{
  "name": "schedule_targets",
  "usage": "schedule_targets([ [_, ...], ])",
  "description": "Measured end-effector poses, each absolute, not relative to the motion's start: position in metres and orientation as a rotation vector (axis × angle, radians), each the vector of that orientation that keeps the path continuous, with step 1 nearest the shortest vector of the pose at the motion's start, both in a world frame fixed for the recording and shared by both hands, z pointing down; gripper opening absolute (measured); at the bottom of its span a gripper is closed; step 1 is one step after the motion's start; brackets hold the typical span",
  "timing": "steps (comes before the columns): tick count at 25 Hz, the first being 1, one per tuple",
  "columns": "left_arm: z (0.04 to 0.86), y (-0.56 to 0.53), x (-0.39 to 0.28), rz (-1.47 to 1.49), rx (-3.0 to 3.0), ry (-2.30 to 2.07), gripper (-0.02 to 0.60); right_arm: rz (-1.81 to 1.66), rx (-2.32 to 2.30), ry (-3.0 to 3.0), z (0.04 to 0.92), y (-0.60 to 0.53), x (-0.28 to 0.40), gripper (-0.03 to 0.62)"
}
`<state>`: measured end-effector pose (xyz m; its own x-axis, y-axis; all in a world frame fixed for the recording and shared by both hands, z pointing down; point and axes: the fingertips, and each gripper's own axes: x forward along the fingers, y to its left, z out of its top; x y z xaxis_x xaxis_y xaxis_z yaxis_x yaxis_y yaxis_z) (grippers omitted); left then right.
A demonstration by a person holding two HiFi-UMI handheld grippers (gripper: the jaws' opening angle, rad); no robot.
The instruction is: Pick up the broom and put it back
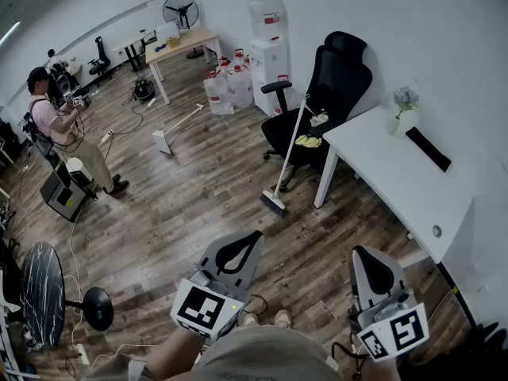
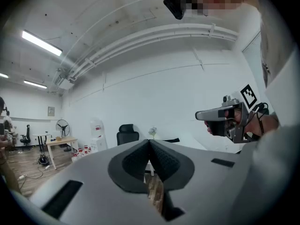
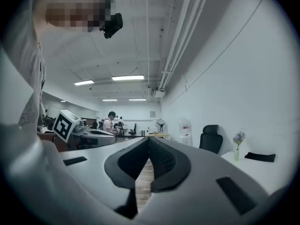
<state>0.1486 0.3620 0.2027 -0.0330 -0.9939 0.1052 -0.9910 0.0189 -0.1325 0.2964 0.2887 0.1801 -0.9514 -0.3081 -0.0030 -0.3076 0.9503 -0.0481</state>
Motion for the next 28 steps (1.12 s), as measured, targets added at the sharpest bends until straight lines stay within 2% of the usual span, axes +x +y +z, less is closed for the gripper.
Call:
schedule_targets([
  [17, 0.208, 0.344, 0.167, -0.243, -2.16, 2.305, 0.015, -0.147, -0.447, 3.057, 0.185, 0.263, 0.315, 0.034],
  [18, 0.207, 0.343, 0.169, -0.247, -2.158, 2.3, 0.015, -0.147, -0.449, 3.045, 0.182, 0.261, 0.315, 0.05],
  [19, 0.204, 0.342, 0.171, -0.249, -2.153, 2.294, 0.015, -0.146, -0.455, 3.036, 0.179, 0.257, 0.314, 0.168],
  [20, 0.2, 0.341, 0.171, -0.248, -2.145, 2.29, 0.015, -0.143, -0.469, 3.031, 0.177, 0.253, 0.314, 0.22],
  [28, 0.198, 0.333, 0.151, -0.284, -2.074, 2.276, 0.015, -0.139, -0.502, 3.026, 0.179, 0.238, 0.311, 0.219],
])
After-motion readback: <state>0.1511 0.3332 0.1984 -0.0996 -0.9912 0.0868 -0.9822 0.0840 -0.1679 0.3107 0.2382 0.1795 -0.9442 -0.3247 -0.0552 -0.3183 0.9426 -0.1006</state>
